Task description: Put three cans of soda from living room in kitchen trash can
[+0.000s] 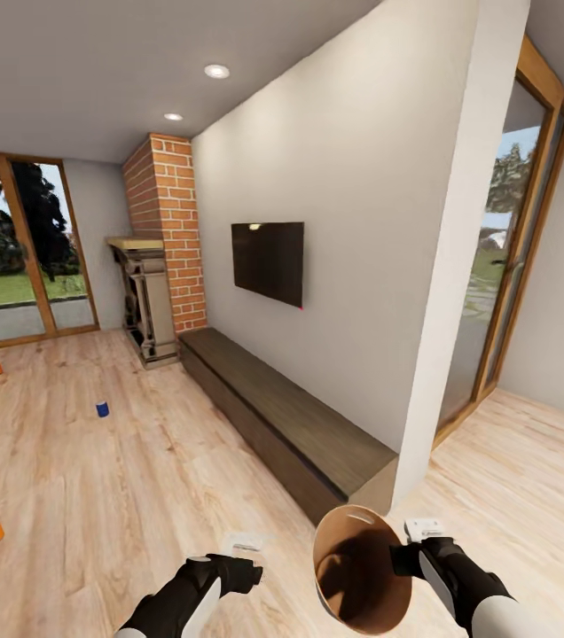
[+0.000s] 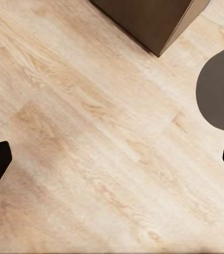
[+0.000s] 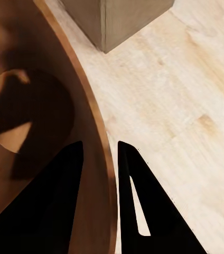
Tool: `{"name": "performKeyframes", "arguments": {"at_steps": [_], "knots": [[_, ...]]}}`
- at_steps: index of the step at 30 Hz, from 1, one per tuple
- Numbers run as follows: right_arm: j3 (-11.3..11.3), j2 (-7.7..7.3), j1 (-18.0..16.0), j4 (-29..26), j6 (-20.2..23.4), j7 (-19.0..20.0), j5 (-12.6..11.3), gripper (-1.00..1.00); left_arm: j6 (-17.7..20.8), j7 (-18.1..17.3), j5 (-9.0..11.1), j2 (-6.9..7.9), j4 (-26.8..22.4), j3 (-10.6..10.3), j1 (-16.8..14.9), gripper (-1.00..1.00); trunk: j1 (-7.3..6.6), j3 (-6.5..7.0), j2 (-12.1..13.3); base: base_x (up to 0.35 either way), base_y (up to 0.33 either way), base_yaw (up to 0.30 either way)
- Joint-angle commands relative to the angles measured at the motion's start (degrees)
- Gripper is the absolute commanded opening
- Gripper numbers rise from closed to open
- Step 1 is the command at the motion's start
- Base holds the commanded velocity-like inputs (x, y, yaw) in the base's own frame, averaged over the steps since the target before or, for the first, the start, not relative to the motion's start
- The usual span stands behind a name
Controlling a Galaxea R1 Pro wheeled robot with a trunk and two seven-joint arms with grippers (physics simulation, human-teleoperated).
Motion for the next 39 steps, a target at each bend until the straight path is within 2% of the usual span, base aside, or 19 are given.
{"name": "performKeyframes", "arguments": {"at_steps": [1, 17, 33, 39], "knots": [[-0.1, 0.01, 0.0, -0.1, 0.0, 0.2, -0.4, -1.0, 0.0, 0.0, 0.0, 0.0, 0.0, 0.0, 0.0, 1.0, 0.0, 0.01, 0.0, 0.0, 0.337, -0.019], [-0.1, 0.02, 0.0, 0.0, 0.0, 0.2, -0.4, -1.0, 0.0, 0.0, 0.0, 0.12, 0.1, 0.0, 0.0, 1.0, 0.0, 0.01, 0.0, 0.0, 0.324, -0.003], [-0.2, -0.07, 0.0, -0.1, -0.1, 0.3, -0.3, -1.0, 0.1, -0.2, 0.1, 0.25, 0.1, 0.4, 0.0, 1.0, 0.0, 0.01, 0.0, 0.0, 0.037, -0.003], [-0.2, -0.06, 0.0, 0.0, -0.1, 0.2, -0.3, -1.0, 0.1, -0.2, 0.1, 0.26, 0.1, 0.3, 0.0, 1.0, 0.0, 0.01, 0.0, 0.0, 0.204, -0.031]]}}
